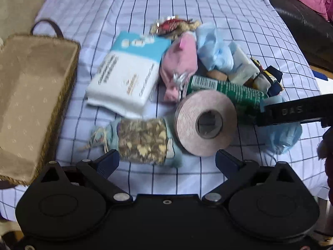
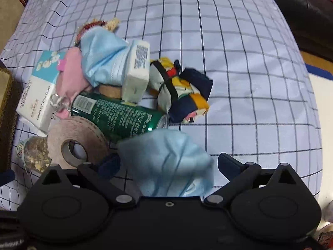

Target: Organize soft objects

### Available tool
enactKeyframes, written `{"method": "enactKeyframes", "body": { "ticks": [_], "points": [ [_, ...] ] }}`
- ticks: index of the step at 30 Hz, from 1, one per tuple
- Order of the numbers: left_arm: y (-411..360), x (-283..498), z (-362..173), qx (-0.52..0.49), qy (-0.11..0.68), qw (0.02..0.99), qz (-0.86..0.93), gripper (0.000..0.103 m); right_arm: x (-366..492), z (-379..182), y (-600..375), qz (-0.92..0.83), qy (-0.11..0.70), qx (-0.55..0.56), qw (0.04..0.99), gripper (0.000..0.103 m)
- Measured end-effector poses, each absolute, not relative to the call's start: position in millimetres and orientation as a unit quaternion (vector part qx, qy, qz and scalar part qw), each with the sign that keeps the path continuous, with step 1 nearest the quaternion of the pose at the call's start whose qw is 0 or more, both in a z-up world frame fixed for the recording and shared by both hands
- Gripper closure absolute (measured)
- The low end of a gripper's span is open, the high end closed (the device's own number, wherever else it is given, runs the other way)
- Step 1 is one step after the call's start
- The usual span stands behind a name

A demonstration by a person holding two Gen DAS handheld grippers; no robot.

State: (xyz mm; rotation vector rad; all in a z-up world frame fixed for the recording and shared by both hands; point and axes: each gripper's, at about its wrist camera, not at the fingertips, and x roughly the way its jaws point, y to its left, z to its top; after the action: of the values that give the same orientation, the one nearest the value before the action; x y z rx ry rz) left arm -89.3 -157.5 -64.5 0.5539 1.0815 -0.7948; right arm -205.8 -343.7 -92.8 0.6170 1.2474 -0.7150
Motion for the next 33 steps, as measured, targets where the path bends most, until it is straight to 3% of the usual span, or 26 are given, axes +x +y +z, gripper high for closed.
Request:
{"method": "enactKeyframes", "body": {
  "ticks": [2, 4, 5, 7, 12, 33],
  "points": [
    [-160, -93, -66, 0.257, 0.49, 0.746, -0.371, 0.007, -205, -99, -346, -0.322, 0.566, 0.286, 0.703, 0.006],
    [-163, -94, -68, 0.252, 0.5, 0.737, -0.379, 0.007, -206, -102, -350, -0.319, 0.572, 0.302, 0.693, 0.023],
    [-164, -94, -69, 0.249, 0.504, 0.735, -0.379, 0.007, -208, -103, -353, -0.316, 0.572, 0.315, 0.688, 0.025],
    [-167, -92, -73, 0.247, 0.511, 0.734, -0.374, 0.007, -212, -102, -358, -0.321, 0.571, 0.337, 0.676, 0.041],
    [-177, -89, -83, 0.249, 0.533, 0.722, -0.363, 0.007, -219, -90, -367, -0.338, 0.562, 0.338, 0.675, 0.055],
    [-234, -115, -121, 0.311, 0.513, 0.723, -0.342, 0.007, -239, -82, -381, -0.37, 0.551, 0.338, 0.667, 0.053]
  ]
}}
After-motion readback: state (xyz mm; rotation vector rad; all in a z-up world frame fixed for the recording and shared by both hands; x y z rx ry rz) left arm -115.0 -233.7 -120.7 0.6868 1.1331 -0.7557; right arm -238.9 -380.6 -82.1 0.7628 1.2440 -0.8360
